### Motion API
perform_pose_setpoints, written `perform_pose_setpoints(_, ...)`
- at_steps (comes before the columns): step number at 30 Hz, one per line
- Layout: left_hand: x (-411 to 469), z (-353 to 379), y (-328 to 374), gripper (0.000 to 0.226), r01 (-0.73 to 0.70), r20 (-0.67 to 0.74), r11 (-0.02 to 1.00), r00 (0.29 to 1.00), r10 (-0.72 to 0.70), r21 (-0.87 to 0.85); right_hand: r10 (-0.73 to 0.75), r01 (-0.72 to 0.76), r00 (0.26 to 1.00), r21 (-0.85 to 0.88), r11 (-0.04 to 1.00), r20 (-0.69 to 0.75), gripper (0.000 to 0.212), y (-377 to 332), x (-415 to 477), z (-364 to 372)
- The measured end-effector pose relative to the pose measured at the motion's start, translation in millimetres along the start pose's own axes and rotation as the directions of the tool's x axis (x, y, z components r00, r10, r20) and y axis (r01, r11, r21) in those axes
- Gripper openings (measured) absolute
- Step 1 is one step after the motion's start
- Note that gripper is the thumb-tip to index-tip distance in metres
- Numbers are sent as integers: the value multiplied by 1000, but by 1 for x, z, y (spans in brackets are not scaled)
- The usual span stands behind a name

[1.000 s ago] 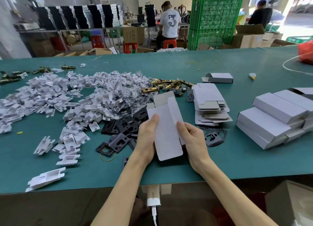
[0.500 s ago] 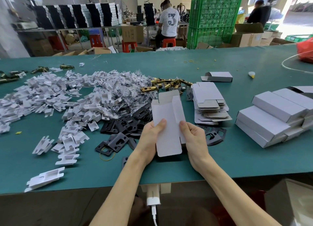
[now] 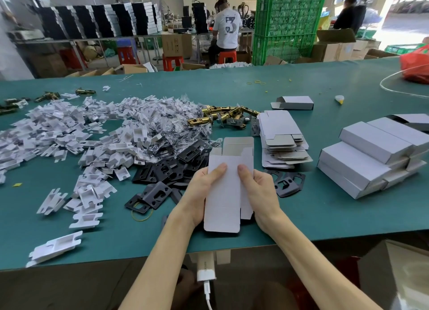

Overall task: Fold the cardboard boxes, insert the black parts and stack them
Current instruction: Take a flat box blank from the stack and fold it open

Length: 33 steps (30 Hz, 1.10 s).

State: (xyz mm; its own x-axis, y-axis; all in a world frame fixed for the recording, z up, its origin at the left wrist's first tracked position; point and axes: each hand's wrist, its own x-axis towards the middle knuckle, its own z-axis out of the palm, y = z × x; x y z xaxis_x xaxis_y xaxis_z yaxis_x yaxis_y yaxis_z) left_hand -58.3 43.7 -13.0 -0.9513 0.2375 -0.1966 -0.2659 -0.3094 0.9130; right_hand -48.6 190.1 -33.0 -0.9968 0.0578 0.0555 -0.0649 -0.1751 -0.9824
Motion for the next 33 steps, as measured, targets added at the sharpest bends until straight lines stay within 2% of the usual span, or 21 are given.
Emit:
perform_pose_setpoints(6,0,-1,2,34,-71,-60,992,996,65,-108,-9,9,1000,6,1000,2,25,-1,0,1)
perform_pose_setpoints(10,0,0,2,31,-124,-64,984,991,117,-128,-48,48,998,-5,999,-50,44,-2,1,4)
perform_pose_setpoints(12,-1,2,3,36,-129,-25,983,992,127,-130,-98,94,993,-61,994,-70,46,0,2,4)
perform_pose_setpoints(14,-3,2,3,38,-122,20,986,992,125,-112,-120,115,991,-88,989,-61,43,0,1,4)
perform_pose_setpoints(17,-4,3,2,39,-144,42,987,988,147,-72,-87,87,995,-8,996,-41,41,1,1,2)
perform_pose_setpoints(20,-2,5,-2,37,-220,6,975,975,220,19,-75,76,997,51,996,-23,35,0,0,1)
perform_pose_setpoints(23,1,5,-5,35,-285,-60,955,955,290,85,-115,115,993,19,993,-23,33,-2,-1,2)
perform_pose_setpoints(27,3,3,-6,27,-283,-132,956,948,290,73,-129,128,991,-24,991,-24,31,-3,-2,4)
perform_pose_setpoints(33,4,5,-10,27,-309,-149,944,934,324,118,-135,133,991,-68,989,-22,10,-3,-3,1)
